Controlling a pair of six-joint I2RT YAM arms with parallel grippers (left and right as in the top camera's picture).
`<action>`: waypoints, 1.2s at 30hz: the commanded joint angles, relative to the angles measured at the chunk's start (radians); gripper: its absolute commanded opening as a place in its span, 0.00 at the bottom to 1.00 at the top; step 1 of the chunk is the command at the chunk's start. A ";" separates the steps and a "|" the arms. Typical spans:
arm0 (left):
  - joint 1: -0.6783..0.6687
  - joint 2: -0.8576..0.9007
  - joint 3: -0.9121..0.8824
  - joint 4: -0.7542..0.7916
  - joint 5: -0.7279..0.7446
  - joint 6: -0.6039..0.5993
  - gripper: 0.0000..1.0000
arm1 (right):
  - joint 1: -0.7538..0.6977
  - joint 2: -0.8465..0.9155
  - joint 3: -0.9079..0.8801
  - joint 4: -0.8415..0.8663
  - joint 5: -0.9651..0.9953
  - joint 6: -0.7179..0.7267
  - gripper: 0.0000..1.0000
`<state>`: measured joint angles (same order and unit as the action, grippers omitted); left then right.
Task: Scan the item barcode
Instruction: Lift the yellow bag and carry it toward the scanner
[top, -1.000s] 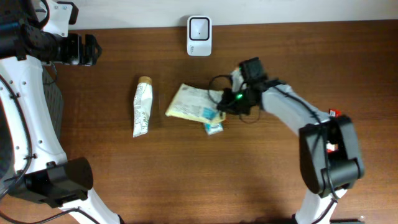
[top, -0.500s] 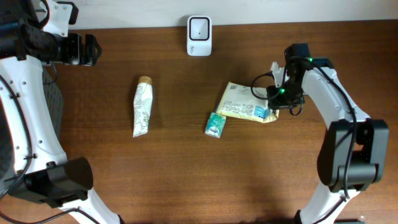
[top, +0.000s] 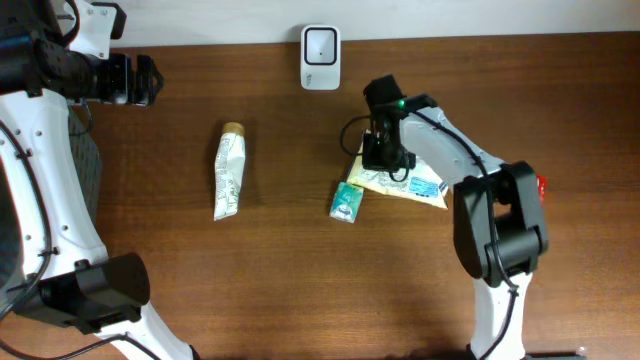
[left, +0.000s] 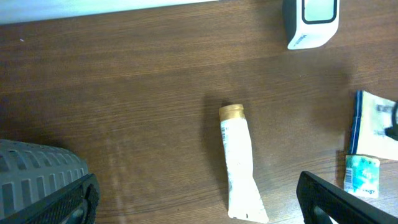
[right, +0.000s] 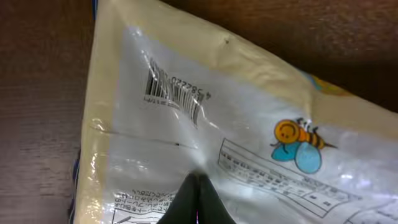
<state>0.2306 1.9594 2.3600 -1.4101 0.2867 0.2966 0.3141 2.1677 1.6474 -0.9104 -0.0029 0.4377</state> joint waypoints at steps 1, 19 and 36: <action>0.006 -0.015 0.005 0.002 0.001 0.012 0.99 | -0.006 0.087 -0.004 0.002 0.070 0.034 0.04; 0.006 -0.015 0.005 0.002 0.001 0.012 0.99 | -0.412 -0.277 -0.250 -0.075 -0.527 -0.299 0.99; 0.006 -0.015 0.005 0.002 0.001 0.012 0.99 | -0.360 -0.157 -0.398 0.314 -0.433 -0.211 0.99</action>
<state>0.2306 1.9594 2.3600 -1.4101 0.2867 0.2966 -0.0952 1.9701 1.2602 -0.6140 -0.4889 0.1814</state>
